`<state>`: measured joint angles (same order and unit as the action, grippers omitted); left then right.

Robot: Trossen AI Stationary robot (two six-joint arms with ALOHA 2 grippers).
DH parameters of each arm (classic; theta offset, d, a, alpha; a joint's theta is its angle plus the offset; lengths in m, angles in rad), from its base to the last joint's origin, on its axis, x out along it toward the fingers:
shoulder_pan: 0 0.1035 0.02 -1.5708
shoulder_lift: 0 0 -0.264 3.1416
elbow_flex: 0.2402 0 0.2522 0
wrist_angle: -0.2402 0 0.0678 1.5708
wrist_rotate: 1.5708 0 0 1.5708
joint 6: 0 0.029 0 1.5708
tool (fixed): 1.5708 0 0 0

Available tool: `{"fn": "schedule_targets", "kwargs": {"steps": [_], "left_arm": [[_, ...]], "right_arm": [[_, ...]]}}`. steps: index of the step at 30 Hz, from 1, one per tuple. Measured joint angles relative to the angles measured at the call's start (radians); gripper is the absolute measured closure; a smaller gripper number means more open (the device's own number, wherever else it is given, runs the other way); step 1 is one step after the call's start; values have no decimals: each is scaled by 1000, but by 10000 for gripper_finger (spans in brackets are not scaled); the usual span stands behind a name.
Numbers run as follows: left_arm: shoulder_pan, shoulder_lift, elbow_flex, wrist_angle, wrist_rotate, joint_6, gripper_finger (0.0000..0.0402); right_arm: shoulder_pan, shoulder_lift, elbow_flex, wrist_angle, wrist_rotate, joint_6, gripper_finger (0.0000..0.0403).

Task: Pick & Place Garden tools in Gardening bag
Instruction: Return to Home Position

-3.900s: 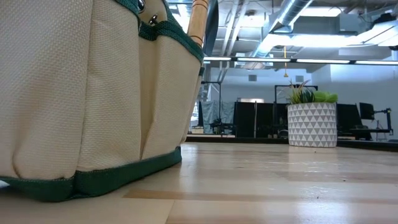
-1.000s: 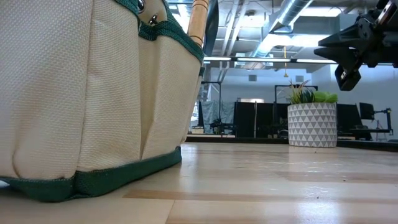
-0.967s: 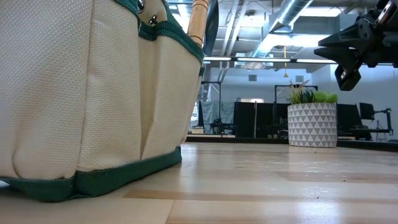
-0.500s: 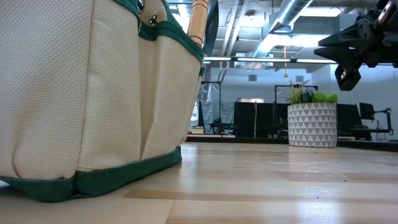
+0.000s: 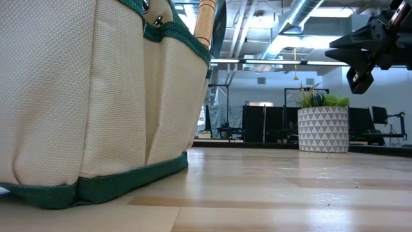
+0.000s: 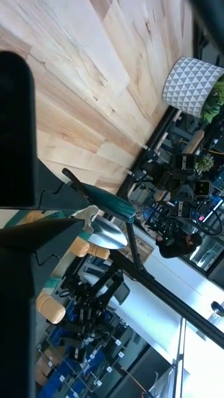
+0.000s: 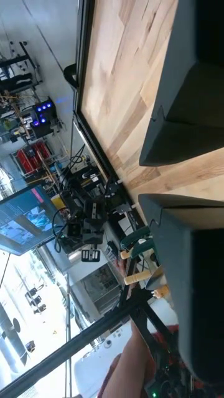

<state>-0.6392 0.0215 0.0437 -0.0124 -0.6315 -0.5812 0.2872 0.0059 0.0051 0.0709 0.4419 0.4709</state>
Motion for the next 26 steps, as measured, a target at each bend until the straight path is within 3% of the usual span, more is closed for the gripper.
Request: {"fn": "schedule_targets", "kwargs": {"steps": [26], "left_arm": [[0, 0, 0, 14, 0, 0, 400]], "right_arm": [[0, 0, 0, 0, 0, 0, 327]]}}
